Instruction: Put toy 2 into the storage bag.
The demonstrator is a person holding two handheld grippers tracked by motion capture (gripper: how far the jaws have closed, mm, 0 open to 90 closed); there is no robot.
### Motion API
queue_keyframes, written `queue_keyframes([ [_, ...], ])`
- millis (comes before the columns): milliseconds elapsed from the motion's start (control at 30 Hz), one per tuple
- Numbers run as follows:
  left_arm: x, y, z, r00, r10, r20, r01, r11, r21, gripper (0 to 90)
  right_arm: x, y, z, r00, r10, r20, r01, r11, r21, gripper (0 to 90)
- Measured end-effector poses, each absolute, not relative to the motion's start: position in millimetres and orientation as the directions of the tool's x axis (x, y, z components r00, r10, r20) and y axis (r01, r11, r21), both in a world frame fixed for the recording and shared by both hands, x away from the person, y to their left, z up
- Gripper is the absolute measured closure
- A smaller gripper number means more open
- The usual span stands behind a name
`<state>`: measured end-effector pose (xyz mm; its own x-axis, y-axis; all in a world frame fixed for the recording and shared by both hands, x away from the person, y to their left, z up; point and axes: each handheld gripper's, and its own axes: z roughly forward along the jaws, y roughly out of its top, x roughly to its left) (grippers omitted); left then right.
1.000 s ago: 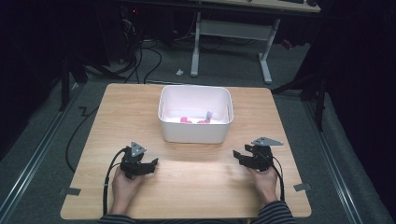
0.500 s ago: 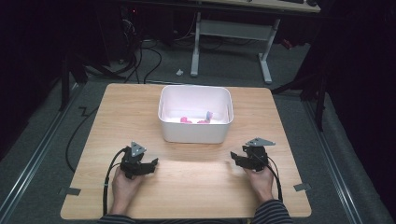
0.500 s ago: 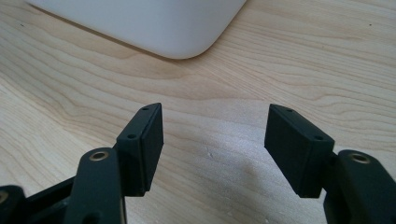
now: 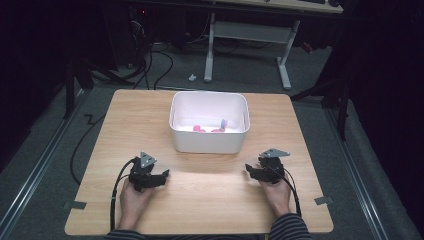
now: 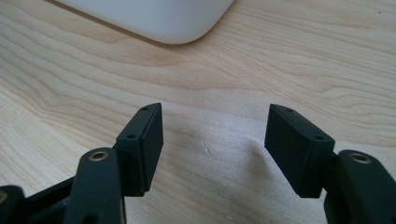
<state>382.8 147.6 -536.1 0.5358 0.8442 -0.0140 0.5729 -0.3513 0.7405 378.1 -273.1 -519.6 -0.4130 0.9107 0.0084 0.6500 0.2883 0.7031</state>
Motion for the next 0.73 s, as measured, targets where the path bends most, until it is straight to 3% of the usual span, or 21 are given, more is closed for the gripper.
queue_keyframes([
  [733,382,147,-536,0.533,0.846,-0.013,0.574,-0.350,0.741,25.5,372,-273,-531,-0.399,0.917,-0.019,0.627,0.288,0.724,34.5],
])
